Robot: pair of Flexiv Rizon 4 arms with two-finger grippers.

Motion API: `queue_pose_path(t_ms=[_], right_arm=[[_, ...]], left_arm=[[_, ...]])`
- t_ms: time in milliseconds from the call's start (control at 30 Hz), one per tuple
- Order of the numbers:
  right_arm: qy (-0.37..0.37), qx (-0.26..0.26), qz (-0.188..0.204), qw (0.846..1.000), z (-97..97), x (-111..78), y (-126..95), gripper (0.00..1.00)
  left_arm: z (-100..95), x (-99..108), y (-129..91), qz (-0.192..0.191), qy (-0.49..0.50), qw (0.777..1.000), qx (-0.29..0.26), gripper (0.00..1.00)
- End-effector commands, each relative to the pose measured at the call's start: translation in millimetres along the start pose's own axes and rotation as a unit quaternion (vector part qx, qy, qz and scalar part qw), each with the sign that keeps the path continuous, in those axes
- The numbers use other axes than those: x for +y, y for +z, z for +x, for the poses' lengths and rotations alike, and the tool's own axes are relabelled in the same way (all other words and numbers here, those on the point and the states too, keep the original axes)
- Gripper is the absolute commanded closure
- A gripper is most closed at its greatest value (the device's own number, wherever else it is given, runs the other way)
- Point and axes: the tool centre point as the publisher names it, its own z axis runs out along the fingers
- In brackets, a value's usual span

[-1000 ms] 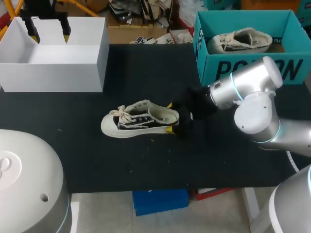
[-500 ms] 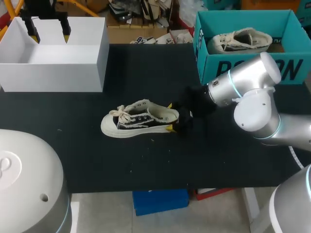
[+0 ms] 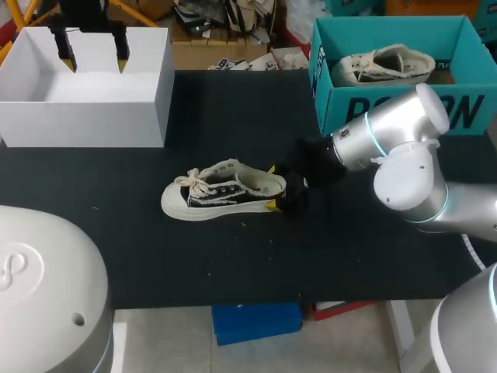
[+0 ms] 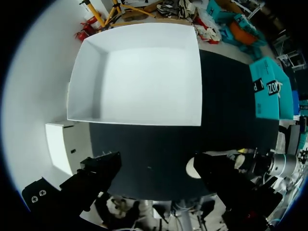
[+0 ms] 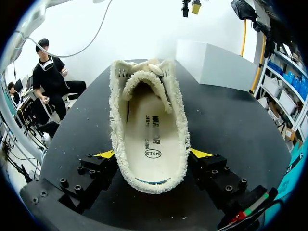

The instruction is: Take the shoe out of the shoebox, open the shoe tongue, remove and reinsert the insole, then place the shoe into the shoebox

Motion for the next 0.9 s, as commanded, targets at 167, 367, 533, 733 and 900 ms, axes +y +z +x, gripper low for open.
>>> queue_pose_path(t_ms=[167,367,533,733,900], right_arm=[[0.001,-0.001,0.002,1.0,-0.1,1.4,0,1.0],[0.001,-0.001,0.002,1.0,-0.1,1.4,0,1.0],[0.001,-0.001,0.002,1.0,-0.1,1.4,0,1.0],[0.001,-0.001,0.002,1.0,-0.1,1.4,0,1.0],[0.001,-0.001,0.002,1.0,-0.1,1.4,0,1.0]], left_arm=[[35.7,41,5,0.012,0.008,0.999,-0.031,0.0],[60.2,64,17,0.001,0.011,0.999,-0.053,0.0],[77.2,79,23,-0.002,0.01,0.998,-0.069,0.0],[85.7,87,25,-0.005,0.003,0.997,-0.081,0.0],[85.7,87,25,-0.005,0.003,0.997,-0.081,0.0]])
